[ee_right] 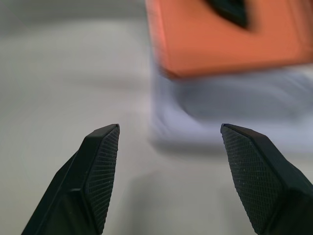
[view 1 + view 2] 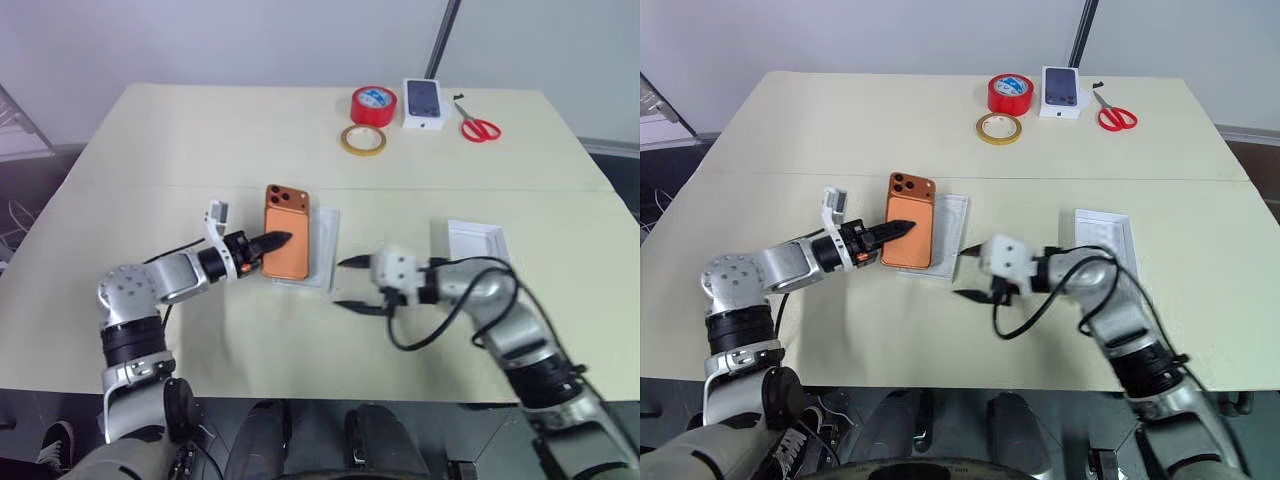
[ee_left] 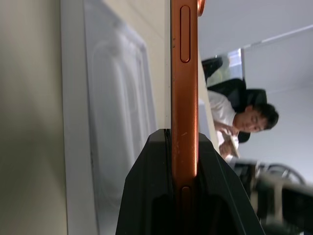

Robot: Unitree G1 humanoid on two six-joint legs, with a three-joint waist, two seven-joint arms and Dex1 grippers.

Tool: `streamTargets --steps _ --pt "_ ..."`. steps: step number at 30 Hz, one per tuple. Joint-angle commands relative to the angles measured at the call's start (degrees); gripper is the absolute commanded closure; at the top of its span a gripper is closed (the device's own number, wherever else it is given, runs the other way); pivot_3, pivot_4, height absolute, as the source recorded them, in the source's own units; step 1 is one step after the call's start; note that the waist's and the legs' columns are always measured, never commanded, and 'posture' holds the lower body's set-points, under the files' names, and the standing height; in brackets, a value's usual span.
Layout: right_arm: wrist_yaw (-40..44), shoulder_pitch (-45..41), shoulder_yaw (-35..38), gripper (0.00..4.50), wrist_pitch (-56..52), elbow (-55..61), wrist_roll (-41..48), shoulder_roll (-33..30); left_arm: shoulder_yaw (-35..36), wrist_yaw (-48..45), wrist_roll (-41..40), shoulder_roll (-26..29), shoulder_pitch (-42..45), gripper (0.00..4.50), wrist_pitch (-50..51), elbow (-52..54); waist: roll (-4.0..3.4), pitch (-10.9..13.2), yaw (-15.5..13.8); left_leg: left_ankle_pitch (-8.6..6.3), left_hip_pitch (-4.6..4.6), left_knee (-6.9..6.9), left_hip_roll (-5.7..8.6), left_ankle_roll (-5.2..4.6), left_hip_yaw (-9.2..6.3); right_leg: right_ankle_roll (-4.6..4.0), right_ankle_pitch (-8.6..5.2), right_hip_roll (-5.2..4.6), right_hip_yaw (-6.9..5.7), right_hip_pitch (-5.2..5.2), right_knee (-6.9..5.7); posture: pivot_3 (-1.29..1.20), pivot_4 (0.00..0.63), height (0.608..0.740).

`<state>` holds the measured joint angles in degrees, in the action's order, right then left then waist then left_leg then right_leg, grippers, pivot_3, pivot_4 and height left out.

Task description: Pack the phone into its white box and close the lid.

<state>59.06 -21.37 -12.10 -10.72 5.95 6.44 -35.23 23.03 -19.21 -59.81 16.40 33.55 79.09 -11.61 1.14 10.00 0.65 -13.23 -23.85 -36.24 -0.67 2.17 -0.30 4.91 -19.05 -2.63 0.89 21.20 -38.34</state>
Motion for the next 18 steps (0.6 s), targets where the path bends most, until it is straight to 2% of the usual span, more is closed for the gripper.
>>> streamTargets --steps 1,2,3,8,18 --pt "-1.7 -1.3 1.6 1.02 2.4 -1.9 -0.4 0.3 -3.9 -4.9 2.8 1.6 2.3 3.53 -3.6 -0.5 0.0 0.0 0.1 0.01 -0.01 0.01 -0.02 0.0 0.0 0.0 0.0 0.02 0.0 0.03 0.0 0.0 0.15 0.74" --pt "-2.4 -1.6 1.8 1.02 2.2 -2.2 -0.3 0.8 -4.5 -5.5 3.3 1.7 2.7 3.3 -3.8 -1.3 0.0 0.0 0.3 0.02 0.0 0.03 -0.04 0.02 0.01 -0.01 0.0 0.04 0.02 0.05 -0.01 0.0 0.15 0.74" --pt "-3.0 -1.7 1.7 1.02 2.1 -2.3 -0.4 1.2 -5.0 -6.1 3.7 1.8 3.1 2.87 -4.0 -1.7 -0.01 0.0 0.4 0.04 -0.01 0.06 -0.05 0.06 0.04 0.0 0.0 0.07 0.05 0.09 -0.02 0.0 0.15 0.74" --pt "-4.5 -0.4 0.5 1.02 2.2 -1.2 -0.7 2.5 -6.2 -7.7 4.8 2.7 4.3 0.46 -4.2 -1.8 -0.01 0.0 0.2 0.08 -0.02 0.02 -0.07 0.13 0.06 0.0 0.0 0.07 0.06 0.08 -0.01 0.0 0.15 0.74" --pt "-5.2 -1.2 -0.2 1.02 3.6 -3.5 -1.7 3.4 -6.8 -8.8 5.0 9.4 3.5 0.46 -1.9 6.8 0.02 0.0 0.1 0.04 0.0 0.0 -0.07 0.05 0.05 0.0 0.0 0.05 0.06 0.04 -0.03 0.0 0.15 0.74"
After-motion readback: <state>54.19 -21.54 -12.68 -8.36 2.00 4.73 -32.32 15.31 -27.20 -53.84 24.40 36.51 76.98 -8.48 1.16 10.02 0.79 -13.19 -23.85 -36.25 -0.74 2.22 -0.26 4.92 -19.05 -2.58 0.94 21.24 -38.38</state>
